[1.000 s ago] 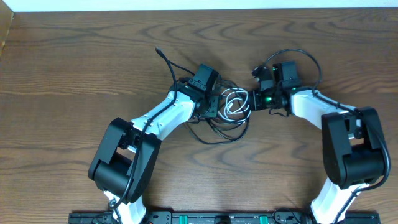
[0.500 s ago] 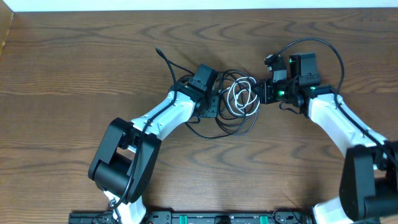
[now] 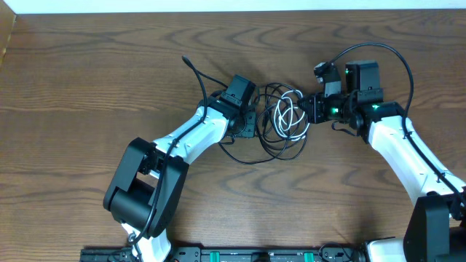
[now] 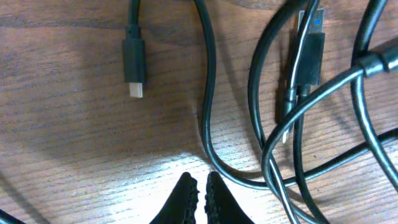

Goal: Untangle cables

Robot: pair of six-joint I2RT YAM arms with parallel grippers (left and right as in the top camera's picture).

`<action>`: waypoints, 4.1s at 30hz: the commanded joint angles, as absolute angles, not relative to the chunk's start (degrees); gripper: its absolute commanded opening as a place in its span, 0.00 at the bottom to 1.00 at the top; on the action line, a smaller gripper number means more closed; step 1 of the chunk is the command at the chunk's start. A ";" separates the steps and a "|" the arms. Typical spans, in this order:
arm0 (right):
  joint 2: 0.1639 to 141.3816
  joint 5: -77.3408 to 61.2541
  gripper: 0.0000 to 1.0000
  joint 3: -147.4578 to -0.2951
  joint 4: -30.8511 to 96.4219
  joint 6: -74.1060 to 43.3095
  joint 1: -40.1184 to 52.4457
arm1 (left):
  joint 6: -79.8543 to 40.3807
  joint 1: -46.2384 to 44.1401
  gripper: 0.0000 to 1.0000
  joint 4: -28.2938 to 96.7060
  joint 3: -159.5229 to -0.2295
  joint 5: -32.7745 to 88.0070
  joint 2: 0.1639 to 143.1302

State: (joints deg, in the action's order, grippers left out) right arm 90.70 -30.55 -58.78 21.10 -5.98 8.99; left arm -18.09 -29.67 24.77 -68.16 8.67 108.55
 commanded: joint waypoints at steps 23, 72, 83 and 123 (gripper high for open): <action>89.52 -17.04 0.01 -58.87 12.84 -1.61 9.08 | -18.33 -29.56 0.08 24.71 -67.70 8.32 108.99; 89.52 -35.48 0.04 -58.87 14.55 15.03 11.62 | -18.35 -29.56 0.08 24.69 -67.70 8.32 108.99; 89.52 -35.46 0.01 -58.87 14.57 15.05 11.64 | -18.35 -29.56 0.08 24.71 -67.70 8.34 108.99; 102.98 -14.17 0.01 -58.81 10.50 -8.14 8.56 | -18.35 -29.56 0.08 24.71 -67.70 8.34 108.99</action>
State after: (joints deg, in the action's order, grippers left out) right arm 103.61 -13.50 -58.65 10.61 -7.73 8.58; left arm -18.20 -29.67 24.71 -68.16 8.67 108.55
